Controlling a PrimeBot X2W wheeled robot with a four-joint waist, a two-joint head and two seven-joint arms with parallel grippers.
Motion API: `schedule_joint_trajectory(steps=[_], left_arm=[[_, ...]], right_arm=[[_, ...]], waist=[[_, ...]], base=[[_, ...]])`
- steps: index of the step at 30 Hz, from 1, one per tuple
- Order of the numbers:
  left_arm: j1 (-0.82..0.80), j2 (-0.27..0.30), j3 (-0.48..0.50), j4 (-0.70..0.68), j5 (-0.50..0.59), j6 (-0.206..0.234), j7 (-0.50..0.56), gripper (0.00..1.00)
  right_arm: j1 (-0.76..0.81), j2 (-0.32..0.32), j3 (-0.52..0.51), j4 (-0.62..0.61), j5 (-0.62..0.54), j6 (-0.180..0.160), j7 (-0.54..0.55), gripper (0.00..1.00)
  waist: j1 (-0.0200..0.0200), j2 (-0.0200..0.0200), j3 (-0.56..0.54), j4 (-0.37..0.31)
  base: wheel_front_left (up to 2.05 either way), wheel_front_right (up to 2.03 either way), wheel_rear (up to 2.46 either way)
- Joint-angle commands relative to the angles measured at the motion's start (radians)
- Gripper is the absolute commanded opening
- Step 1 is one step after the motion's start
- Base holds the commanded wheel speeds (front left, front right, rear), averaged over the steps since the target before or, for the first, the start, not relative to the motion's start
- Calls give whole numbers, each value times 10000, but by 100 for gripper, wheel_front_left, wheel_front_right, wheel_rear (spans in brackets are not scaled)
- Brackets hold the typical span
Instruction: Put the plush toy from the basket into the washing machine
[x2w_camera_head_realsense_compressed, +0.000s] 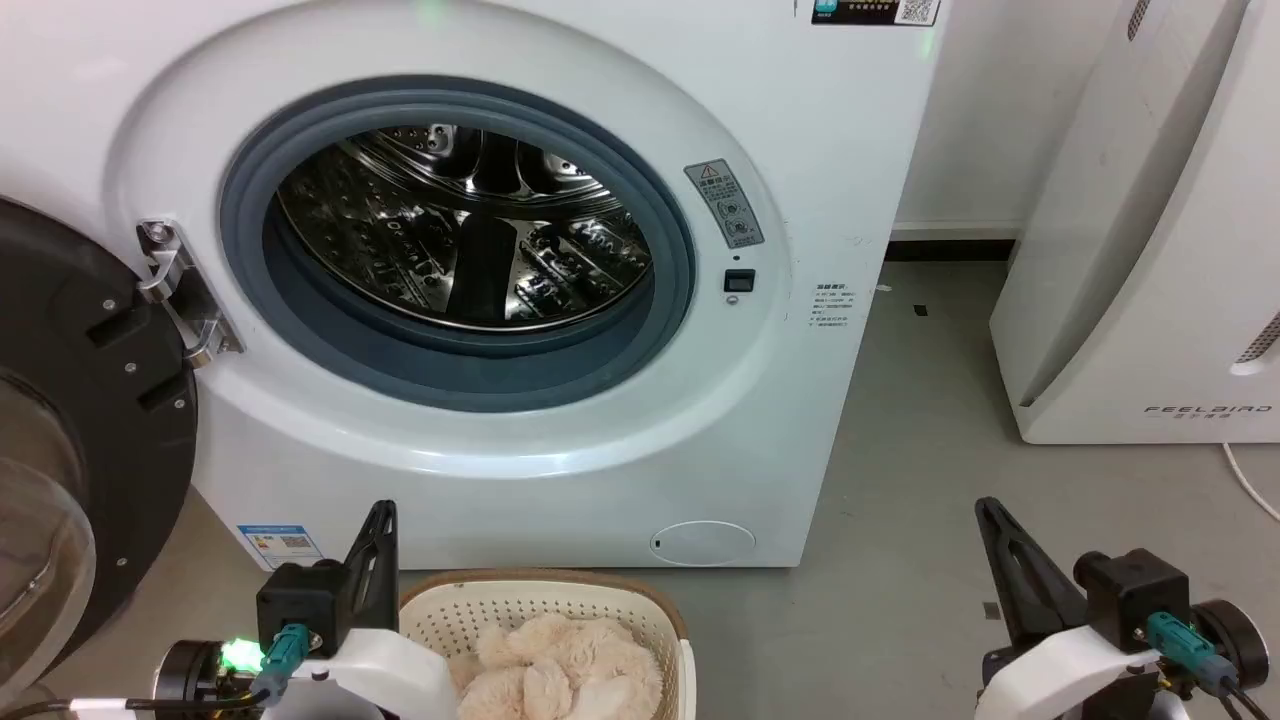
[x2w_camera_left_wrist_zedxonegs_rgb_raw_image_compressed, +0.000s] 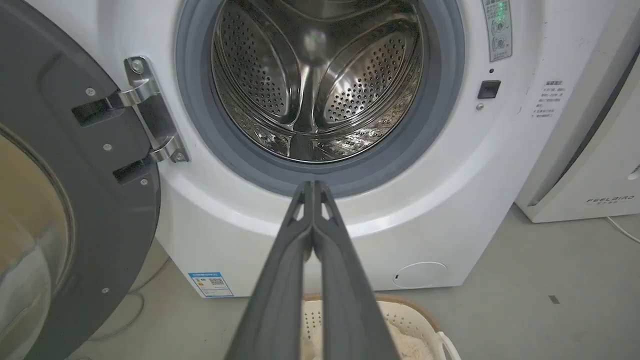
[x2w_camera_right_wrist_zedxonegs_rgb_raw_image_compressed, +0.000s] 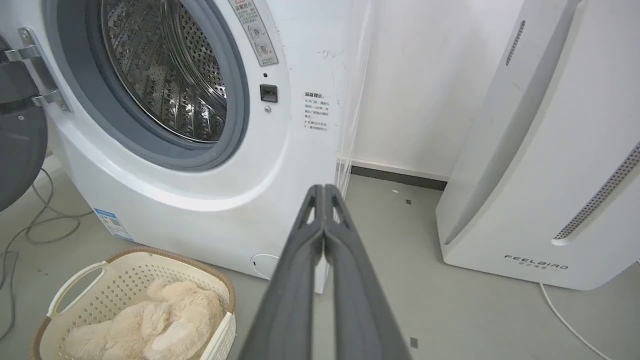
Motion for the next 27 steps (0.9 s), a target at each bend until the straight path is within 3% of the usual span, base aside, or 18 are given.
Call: schedule_joint_trajectory(steps=[1, 27], left_arm=[[-155, 1, 16, -53, 28, 28, 3, 0], [-155, 1, 16, -53, 28, 28, 3, 0]], right_arm=[[-139, 5, -26, -49, -78, -9, 14, 0], [-139, 5, -26, -49, -78, -9, 14, 0]], waist=[[-1, 0, 0, 0], [-1, 0, 0, 0]], base=[[0, 0, 0], [0, 0, 0]])
